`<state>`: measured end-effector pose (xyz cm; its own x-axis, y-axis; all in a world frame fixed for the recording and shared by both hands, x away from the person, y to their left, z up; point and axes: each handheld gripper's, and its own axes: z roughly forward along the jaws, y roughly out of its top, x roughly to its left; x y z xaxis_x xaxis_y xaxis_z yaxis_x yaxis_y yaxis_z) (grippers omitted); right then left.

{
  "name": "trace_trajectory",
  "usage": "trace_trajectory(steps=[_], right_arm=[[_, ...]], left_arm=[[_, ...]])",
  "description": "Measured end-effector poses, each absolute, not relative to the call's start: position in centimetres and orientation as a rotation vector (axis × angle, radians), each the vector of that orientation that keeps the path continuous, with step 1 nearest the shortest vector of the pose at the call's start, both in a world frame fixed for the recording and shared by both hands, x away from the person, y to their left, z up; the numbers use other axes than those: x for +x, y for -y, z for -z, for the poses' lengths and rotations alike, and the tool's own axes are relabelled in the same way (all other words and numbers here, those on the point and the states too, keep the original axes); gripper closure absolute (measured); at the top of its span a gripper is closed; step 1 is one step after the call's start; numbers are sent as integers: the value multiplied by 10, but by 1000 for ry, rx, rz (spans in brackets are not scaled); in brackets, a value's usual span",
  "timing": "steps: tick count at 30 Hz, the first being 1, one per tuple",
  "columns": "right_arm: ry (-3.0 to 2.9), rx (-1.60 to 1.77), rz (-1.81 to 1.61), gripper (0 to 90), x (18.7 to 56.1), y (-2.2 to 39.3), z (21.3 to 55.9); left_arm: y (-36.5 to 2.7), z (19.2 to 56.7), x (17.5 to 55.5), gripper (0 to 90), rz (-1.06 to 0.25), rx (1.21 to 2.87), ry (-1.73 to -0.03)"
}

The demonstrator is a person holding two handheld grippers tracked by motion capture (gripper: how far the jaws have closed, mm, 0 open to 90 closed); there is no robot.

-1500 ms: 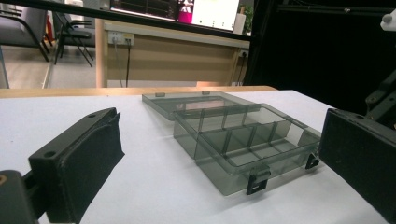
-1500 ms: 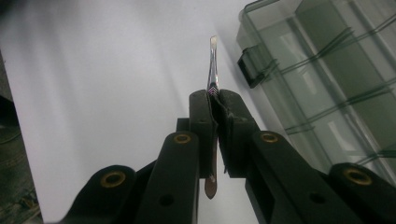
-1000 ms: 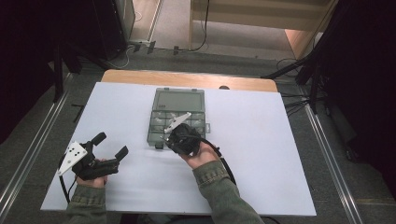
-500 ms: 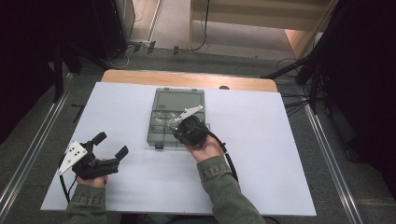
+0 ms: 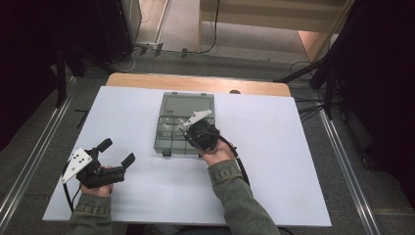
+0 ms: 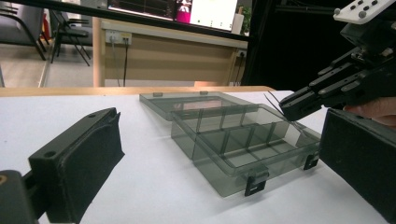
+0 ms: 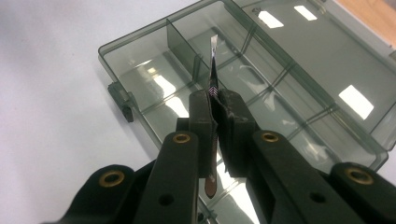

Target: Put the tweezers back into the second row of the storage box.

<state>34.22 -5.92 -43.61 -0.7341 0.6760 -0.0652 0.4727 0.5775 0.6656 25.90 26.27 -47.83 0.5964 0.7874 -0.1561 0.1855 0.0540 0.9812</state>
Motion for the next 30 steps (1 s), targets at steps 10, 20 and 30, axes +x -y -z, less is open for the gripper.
trace_trajectory(steps=[10,20,30], right_arm=[[-2504,924,-904,612,341,52,440],[-2465,1021,-932,386,336,60,435],[-2418,1127,-910,73,328,85,438]], left_arm=[[-262,478,259,0,-552,1481,-869],[-263,478,259,0,-549,1479,-871],[-264,478,258,0,-551,1480,-872]])
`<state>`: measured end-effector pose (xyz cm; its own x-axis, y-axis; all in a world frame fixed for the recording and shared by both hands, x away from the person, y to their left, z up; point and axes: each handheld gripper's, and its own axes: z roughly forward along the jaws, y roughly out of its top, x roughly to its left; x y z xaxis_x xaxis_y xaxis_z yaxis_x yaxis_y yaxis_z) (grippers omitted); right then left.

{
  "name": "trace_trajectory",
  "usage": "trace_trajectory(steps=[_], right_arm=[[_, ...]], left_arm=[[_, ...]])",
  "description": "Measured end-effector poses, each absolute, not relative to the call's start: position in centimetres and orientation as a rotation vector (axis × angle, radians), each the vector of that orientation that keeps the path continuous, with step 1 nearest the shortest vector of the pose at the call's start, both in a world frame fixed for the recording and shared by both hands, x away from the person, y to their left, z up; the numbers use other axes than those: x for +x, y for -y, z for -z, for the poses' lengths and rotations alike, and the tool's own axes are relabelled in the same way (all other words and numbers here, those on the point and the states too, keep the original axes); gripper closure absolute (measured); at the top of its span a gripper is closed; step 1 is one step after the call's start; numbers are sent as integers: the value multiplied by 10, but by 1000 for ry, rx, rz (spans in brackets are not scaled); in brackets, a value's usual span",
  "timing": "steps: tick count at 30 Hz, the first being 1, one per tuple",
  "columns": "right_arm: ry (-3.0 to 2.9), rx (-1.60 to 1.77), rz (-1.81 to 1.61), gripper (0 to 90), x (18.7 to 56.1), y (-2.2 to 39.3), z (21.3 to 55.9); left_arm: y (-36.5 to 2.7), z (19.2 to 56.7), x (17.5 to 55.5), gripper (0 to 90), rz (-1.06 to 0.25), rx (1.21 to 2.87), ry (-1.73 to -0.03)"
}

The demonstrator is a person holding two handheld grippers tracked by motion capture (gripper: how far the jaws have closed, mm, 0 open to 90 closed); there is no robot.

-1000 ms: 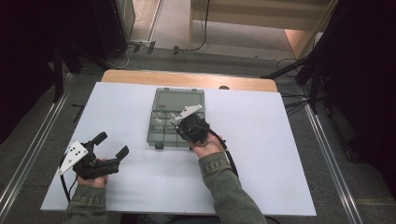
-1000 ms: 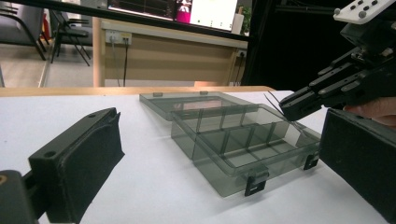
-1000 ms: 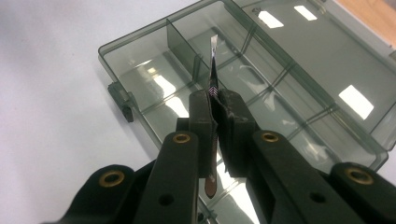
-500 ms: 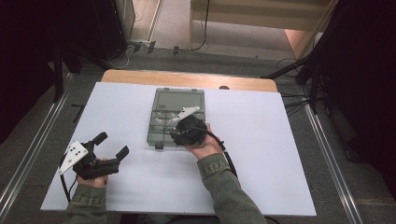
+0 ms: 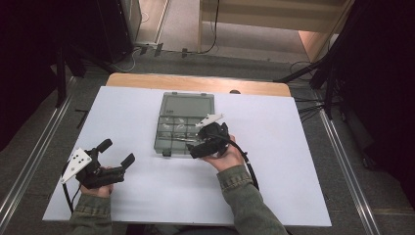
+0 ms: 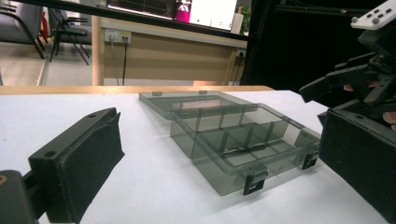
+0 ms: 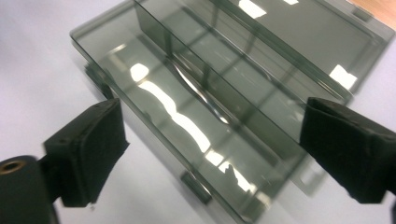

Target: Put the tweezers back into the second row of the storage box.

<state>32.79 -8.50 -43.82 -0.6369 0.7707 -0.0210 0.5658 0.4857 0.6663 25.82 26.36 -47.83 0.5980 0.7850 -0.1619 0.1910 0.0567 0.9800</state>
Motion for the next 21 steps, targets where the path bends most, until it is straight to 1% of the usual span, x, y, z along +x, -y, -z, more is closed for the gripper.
trace_trajectory(steps=[3,21], right_arm=[[-2393,1126,-899,3,320,95,438],[-2281,1280,-1013,0,288,163,432]], left_arm=[[-264,478,258,0,-552,1476,-873],[-264,479,256,0,-554,1472,-878]])
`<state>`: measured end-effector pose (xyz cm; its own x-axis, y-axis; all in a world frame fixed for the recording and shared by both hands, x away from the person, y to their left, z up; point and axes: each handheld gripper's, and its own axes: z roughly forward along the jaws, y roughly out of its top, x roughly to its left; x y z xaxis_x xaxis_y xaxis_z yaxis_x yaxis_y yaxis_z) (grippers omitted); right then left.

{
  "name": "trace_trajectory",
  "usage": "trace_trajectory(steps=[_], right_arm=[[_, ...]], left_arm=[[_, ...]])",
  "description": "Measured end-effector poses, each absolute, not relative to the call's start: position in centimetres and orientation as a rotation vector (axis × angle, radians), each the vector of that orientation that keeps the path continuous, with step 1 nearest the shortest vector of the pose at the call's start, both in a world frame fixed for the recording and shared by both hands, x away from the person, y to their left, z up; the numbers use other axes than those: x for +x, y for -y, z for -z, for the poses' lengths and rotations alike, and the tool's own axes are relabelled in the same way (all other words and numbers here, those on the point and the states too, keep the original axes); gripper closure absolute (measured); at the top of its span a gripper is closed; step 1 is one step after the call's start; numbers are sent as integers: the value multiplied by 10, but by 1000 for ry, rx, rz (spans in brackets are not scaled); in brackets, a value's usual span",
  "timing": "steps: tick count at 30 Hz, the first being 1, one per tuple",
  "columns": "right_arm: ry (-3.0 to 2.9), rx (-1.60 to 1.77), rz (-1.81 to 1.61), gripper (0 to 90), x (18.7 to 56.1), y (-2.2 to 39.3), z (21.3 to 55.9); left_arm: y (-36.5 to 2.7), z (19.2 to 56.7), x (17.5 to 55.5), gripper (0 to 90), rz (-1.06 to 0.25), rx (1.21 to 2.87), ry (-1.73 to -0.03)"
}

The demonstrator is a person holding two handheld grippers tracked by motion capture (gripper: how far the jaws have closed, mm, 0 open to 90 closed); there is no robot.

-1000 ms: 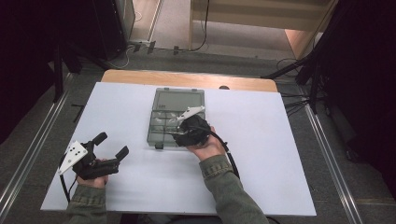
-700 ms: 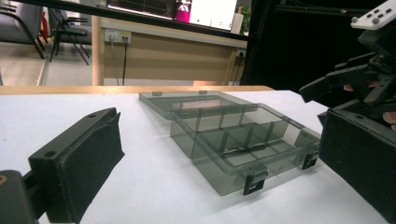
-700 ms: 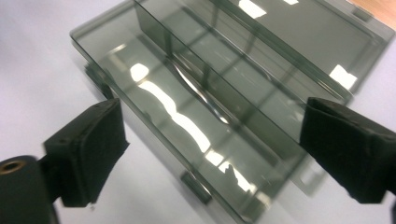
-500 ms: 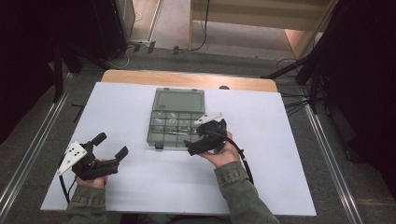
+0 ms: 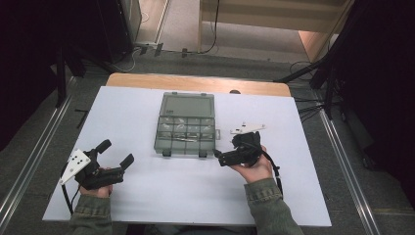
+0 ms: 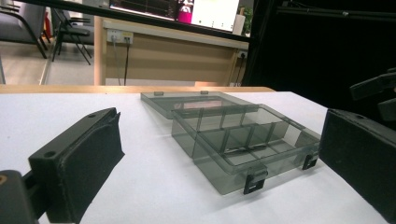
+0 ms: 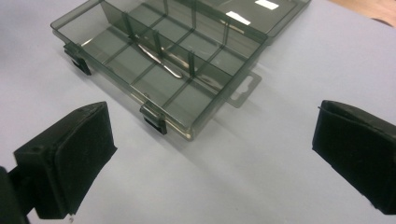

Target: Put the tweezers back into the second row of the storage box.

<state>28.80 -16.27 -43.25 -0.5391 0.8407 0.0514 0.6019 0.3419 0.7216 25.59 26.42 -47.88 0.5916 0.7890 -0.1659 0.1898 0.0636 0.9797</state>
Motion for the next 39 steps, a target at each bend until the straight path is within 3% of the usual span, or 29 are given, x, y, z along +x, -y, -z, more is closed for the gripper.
trace_trajectory(steps=[14,39], right_arm=[[-2171,1294,-1049,0,258,200,438],[-1859,1265,-1285,0,204,263,479]], left_arm=[[-264,479,256,0,-555,1472,-878],[-264,479,256,0,-551,1473,-884]])
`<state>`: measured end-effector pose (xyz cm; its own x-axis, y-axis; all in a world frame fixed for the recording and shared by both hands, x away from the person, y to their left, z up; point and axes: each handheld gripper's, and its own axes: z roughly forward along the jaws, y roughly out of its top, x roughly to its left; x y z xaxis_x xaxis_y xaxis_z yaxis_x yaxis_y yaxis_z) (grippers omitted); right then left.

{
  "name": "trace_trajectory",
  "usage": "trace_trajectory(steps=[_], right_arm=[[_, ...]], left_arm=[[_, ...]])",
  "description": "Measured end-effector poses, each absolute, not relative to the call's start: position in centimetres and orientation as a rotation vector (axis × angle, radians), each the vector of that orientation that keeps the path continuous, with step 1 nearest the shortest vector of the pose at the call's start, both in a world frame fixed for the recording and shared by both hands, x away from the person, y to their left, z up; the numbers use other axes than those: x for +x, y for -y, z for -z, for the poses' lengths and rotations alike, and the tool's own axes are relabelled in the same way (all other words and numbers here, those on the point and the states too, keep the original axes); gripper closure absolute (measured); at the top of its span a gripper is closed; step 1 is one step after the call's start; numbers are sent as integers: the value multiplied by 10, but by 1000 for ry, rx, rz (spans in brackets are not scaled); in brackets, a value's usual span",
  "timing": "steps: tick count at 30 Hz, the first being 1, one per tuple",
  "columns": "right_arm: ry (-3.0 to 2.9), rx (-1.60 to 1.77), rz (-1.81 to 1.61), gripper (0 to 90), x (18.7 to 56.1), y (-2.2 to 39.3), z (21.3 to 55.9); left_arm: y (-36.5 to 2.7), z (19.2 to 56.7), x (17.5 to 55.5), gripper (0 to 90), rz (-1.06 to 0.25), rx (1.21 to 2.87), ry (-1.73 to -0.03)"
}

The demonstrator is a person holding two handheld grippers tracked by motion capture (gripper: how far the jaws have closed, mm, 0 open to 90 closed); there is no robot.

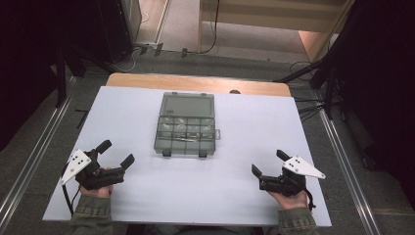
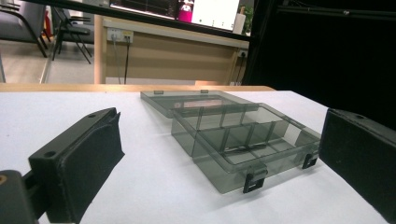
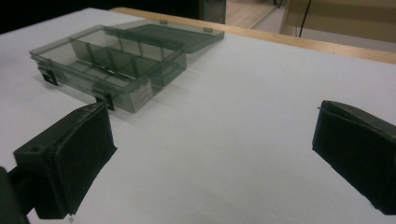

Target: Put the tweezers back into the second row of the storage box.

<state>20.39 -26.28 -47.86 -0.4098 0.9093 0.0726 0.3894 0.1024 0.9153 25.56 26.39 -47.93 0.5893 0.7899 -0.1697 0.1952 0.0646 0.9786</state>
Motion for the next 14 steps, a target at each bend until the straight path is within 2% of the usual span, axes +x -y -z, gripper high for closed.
trace_trajectory(steps=[7,14], right_arm=[[-1758,1250,-1484,0,182,275,501],[-1812,1221,-1509,0,181,275,503]], left_arm=[[-264,479,255,0,-549,1470,-884],[-263,479,255,0,-548,1470,-885]])
